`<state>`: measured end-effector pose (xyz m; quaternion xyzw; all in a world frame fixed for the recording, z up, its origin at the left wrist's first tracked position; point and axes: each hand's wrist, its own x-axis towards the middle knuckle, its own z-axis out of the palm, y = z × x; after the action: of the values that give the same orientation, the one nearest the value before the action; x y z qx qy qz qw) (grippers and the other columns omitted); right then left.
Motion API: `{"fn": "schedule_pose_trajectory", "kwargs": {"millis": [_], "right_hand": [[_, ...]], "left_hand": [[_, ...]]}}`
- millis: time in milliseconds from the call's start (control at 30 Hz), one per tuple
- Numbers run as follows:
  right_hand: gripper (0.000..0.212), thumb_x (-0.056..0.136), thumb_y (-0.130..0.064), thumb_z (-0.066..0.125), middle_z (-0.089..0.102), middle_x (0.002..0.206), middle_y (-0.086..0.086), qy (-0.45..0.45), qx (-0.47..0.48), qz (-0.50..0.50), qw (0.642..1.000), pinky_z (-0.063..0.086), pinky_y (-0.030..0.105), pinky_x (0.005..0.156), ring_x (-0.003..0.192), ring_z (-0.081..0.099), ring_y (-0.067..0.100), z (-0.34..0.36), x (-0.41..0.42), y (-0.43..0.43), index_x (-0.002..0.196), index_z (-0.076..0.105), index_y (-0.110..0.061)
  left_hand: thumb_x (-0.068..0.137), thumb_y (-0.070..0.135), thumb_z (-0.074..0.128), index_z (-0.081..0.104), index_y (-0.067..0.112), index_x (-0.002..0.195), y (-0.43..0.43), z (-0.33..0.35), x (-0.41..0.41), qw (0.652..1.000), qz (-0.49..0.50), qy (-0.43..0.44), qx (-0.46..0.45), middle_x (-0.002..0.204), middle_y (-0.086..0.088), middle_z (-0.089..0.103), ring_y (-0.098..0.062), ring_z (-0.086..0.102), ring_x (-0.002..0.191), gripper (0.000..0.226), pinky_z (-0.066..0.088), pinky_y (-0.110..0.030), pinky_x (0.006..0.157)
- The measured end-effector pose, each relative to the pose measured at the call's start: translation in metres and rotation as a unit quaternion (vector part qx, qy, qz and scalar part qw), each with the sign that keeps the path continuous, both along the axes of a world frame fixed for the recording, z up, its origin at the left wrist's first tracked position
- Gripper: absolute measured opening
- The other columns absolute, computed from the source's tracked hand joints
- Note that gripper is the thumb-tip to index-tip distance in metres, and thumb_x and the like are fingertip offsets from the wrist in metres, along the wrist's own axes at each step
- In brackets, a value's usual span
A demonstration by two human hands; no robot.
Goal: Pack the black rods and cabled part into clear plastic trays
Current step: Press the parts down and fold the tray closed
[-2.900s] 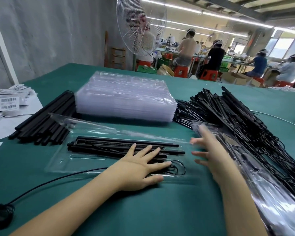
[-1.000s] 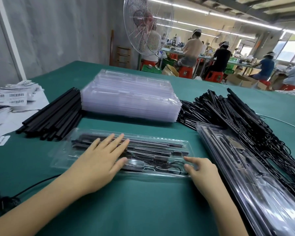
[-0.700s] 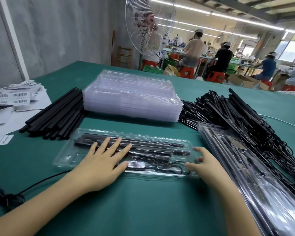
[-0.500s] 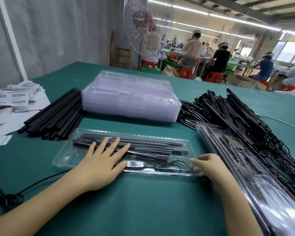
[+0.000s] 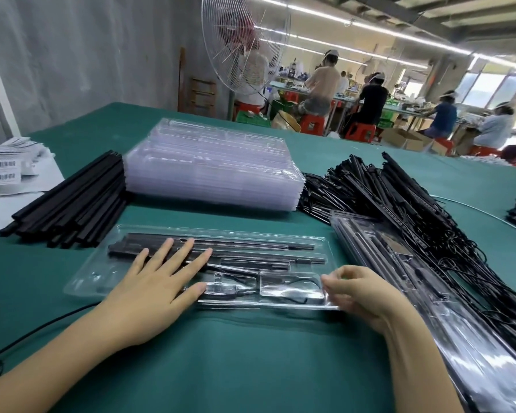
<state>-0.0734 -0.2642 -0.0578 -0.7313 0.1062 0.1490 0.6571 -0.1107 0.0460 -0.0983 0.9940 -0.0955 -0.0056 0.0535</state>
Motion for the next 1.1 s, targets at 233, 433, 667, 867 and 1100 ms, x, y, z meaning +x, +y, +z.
{"fn": "schedule_pose_trajectory", "kwargs": {"millis": [233,433,667,867,1100], "right_hand": [[0.019,0.085,-0.012,0.066,0.047,0.059,0.008,0.025,-0.049,0.056,0.997,0.049,0.023,0.046,0.041,0.039,0.010,-0.004,-0.002,-0.004,0.079,0.052,-0.002],[0.007,0.083,-0.002,0.064,0.049,0.055,0.003,0.031,0.038,0.084,0.995,0.046,0.022,0.046,0.039,0.036,0.005,-0.006,-0.007,-0.002,0.080,0.057,-0.002],[0.019,0.087,0.006,0.058,0.050,0.046,0.002,0.016,-0.020,0.044,0.999,0.045,0.022,0.041,0.030,0.040,0.004,-0.008,-0.006,0.007,0.070,0.054,-0.002],[0.017,0.088,0.004,0.057,0.055,0.054,0.011,-0.004,-0.086,0.030,0.996,0.046,0.025,0.041,0.035,0.046,0.013,-0.011,-0.007,0.009,0.072,0.053,0.001],[0.009,0.088,-0.001,0.060,0.046,0.076,0.020,0.041,-0.080,0.107,0.990,0.051,0.022,0.048,0.054,0.046,0.019,-0.008,-0.010,0.001,0.082,0.055,0.005]], "left_hand": [[0.088,0.065,0.001,-0.031,0.059,0.127,0.005,0.004,0.001,1.000,-0.003,0.018,0.001,0.148,0.021,-0.031,-0.006,-0.031,0.138,0.051,-0.014,-0.035,0.116],[0.067,0.072,-0.012,-0.029,0.062,0.127,0.014,0.010,0.001,0.999,-0.010,0.031,-0.023,0.145,0.027,-0.031,-0.002,-0.031,0.135,0.063,-0.013,-0.034,0.116],[0.067,0.072,-0.013,-0.029,0.061,0.128,0.014,0.008,0.001,0.999,-0.012,0.029,-0.018,0.145,0.027,-0.031,-0.003,-0.031,0.135,0.065,-0.013,-0.035,0.116],[0.066,0.072,-0.013,-0.029,0.062,0.127,0.014,0.008,0.000,0.999,-0.016,0.034,-0.018,0.145,0.027,-0.032,-0.004,-0.031,0.136,0.064,-0.013,-0.035,0.116],[0.065,0.075,-0.014,-0.027,0.068,0.124,0.019,0.009,0.000,0.999,-0.023,0.045,-0.020,0.145,0.029,-0.032,-0.002,-0.033,0.135,0.061,-0.014,-0.034,0.116]]}}
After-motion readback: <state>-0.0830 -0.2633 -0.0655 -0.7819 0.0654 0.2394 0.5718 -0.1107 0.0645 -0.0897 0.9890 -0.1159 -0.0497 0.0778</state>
